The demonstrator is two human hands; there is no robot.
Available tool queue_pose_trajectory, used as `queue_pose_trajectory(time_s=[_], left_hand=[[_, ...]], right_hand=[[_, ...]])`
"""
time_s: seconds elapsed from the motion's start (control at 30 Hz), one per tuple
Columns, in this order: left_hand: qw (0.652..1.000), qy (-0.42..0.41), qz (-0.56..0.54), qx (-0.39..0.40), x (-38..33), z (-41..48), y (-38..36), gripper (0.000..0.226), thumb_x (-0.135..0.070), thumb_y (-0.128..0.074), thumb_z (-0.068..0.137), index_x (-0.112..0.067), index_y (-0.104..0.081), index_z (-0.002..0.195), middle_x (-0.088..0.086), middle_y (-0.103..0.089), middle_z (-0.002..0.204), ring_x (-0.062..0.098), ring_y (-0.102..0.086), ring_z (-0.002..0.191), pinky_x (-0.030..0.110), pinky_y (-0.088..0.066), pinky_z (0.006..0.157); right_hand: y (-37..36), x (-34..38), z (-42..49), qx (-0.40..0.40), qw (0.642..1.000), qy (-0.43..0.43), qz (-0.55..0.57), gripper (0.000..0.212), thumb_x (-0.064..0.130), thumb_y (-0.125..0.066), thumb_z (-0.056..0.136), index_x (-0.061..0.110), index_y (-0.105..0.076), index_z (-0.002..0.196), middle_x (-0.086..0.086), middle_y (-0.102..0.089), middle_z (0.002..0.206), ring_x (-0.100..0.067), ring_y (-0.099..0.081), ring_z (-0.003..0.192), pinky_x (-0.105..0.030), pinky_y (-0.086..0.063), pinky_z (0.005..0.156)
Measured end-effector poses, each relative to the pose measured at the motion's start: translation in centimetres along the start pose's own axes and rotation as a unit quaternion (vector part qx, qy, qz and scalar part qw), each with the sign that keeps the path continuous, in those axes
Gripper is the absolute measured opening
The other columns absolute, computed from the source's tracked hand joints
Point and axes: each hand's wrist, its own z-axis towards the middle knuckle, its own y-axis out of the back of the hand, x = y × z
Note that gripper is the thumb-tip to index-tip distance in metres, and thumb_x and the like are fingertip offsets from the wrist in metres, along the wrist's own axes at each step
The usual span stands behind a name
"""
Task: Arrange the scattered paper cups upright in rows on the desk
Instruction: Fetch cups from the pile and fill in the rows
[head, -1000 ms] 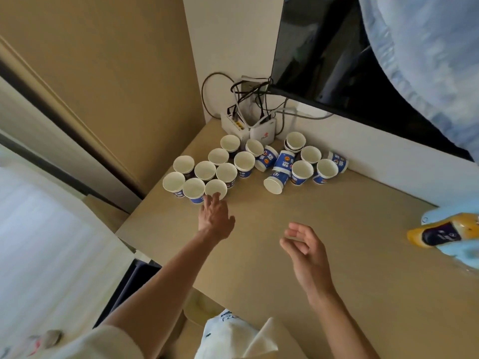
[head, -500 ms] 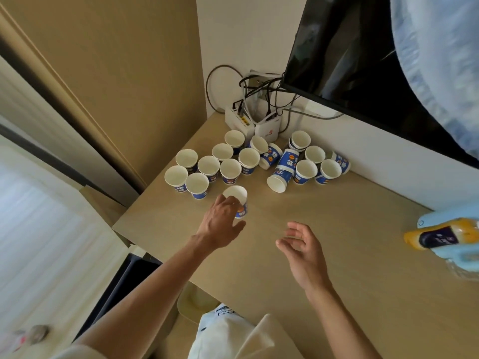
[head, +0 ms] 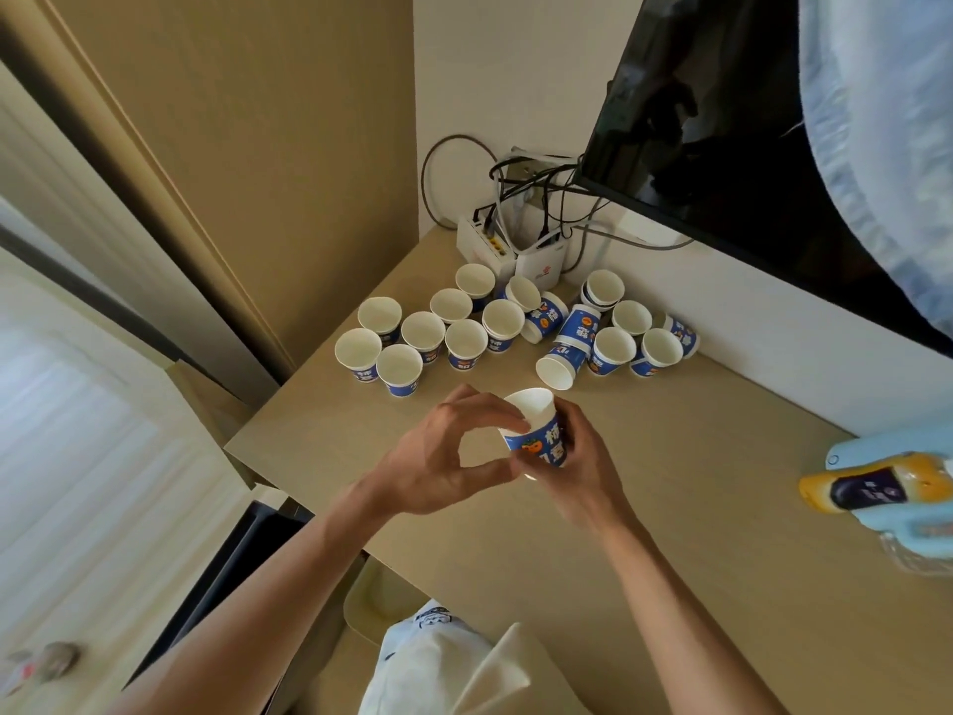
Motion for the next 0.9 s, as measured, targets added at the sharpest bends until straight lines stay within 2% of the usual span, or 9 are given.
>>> queue_pose_trajectory(time_s=[0.03, 0.1, 0.17, 0.23, 0.3, 0.43, 0.67, 0.8, 0.9], left_hand=[[1.000, -0.006, -0.002, -0.030, -0.1, -0.1, -0.2, 0.047, -0.045, -0.070, 0.087, -0.019, -0.068, 0.126, -0.010, -0.063, 0.129, 0.010, -0.054, 0.120, 0.010, -0.041, 0.089], [0.986, 0.033, -0.013, -0.163, 0.8, -0.4, -0.7, 0.040, -0.038, -0.070, 0.087, -0.019, -0.067, 0.121, -0.009, -0.065, 0.123, 0.011, -0.058, 0.110, 0.008, -0.038, 0.083], [0.941, 0.131, -0.037, -0.310, 3.1, -0.3, -1.6, 0.033, -0.034, -0.066, 0.084, -0.019, -0.066, 0.113, -0.006, -0.066, 0.111, 0.014, -0.060, 0.099, 0.019, -0.043, 0.076], [0.910, 0.212, -0.010, -0.357, 6.4, -0.1, -2.3, 0.038, -0.031, -0.064, 0.082, -0.016, -0.061, 0.117, 0.000, -0.063, 0.108, 0.021, -0.060, 0.096, 0.035, -0.051, 0.077], [0.910, 0.282, 0.076, -0.295, 9.7, 0.1, -2.6, 0.053, -0.032, -0.065, 0.085, -0.016, -0.051, 0.133, 0.007, -0.058, 0.116, 0.029, -0.059, 0.104, 0.045, -0.054, 0.082], [0.882, 0.387, 0.219, -0.155, 13.6, 1.0, -2.1, 0.075, -0.036, -0.066, 0.091, -0.022, -0.028, 0.154, 0.016, -0.047, 0.132, 0.038, -0.052, 0.119, 0.048, -0.049, 0.094], [0.865, 0.365, 0.323, -0.121, 15.3, 1.7, -2.2, 0.049, -0.037, -0.066, 0.090, -0.016, -0.050, 0.131, 0.010, -0.052, 0.128, 0.032, -0.053, 0.116, 0.043, -0.044, 0.090], [0.878, 0.325, 0.327, -0.134, 14.9, 1.2, -2.5, 0.053, -0.042, -0.072, 0.085, -0.014, -0.057, 0.129, 0.005, -0.055, 0.126, 0.027, -0.053, 0.116, 0.041, -0.046, 0.091], [0.891, 0.291, 0.318, -0.144, 13.4, 0.5, -2.9, 0.065, -0.058, -0.077, 0.076, -0.016, -0.061, 0.123, 0.001, -0.057, 0.119, 0.025, -0.055, 0.111, 0.039, -0.047, 0.088]], right_hand=[[0.1, -0.1, -0.1, -0.014, 1.000, -0.003, 0.005, 0.071, 0.021, -0.089, 0.073, 0.029, -0.055, 0.134, 0.015, -0.067, 0.120, -0.002, -0.066, 0.106, -0.026, -0.059, 0.086], [-0.3, -0.3, -0.3, -0.044, 0.999, -0.012, 0.026, 0.070, 0.022, -0.090, 0.070, 0.029, -0.056, 0.131, 0.015, -0.068, 0.116, -0.004, -0.068, 0.102, -0.026, -0.059, 0.083], [-0.4, -0.8, -0.7, -0.067, 0.997, -0.017, 0.044, 0.074, 0.034, -0.089, 0.063, 0.029, -0.057, 0.130, 0.011, -0.070, 0.116, -0.009, -0.070, 0.100, -0.031, -0.059, 0.083], [-0.4, -1.4, -1.1, -0.072, 0.996, -0.021, 0.049, 0.081, 0.046, -0.085, 0.057, 0.028, -0.057, 0.130, 0.008, -0.070, 0.117, -0.011, -0.071, 0.100, -0.033, -0.059, 0.083], [-0.4, -1.6, -1.6, -0.072, 0.996, -0.023, 0.048, 0.081, 0.050, -0.084, 0.057, 0.027, -0.057, 0.130, 0.006, -0.070, 0.117, -0.012, -0.071, 0.099, -0.029, -0.059, 0.081], [0.1, -1.9, -2.2, -0.074, 0.996, -0.027, 0.045, 0.077, 0.045, -0.085, 0.060, 0.025, -0.057, 0.129, 0.006, -0.071, 0.114, -0.011, -0.071, 0.096, -0.024, -0.058, 0.076], [0.9, -2.4, -3.3, -0.082, 0.994, -0.036, 0.069, 0.066, 0.028, -0.087, 0.069, 0.023, -0.058, 0.128, 0.004, -0.071, 0.114, -0.010, -0.071, 0.094, -0.021, -0.057, 0.073], [1.3, -2.8, -3.6, -0.092, 0.991, -0.046, 0.080, 0.065, 0.029, -0.087, 0.068, 0.023, -0.059, 0.126, 0.004, -0.071, 0.112, -0.010, -0.072, 0.092, -0.021, -0.057, 0.071], [1.3, -3.0, -3.8, -0.097, 0.990, -0.052, 0.086, 0.071, 0.038, -0.086, 0.062, 0.024, -0.059, 0.127, 0.004, -0.071, 0.113, -0.011, -0.072, 0.092, -0.022, -0.057, 0.072]])
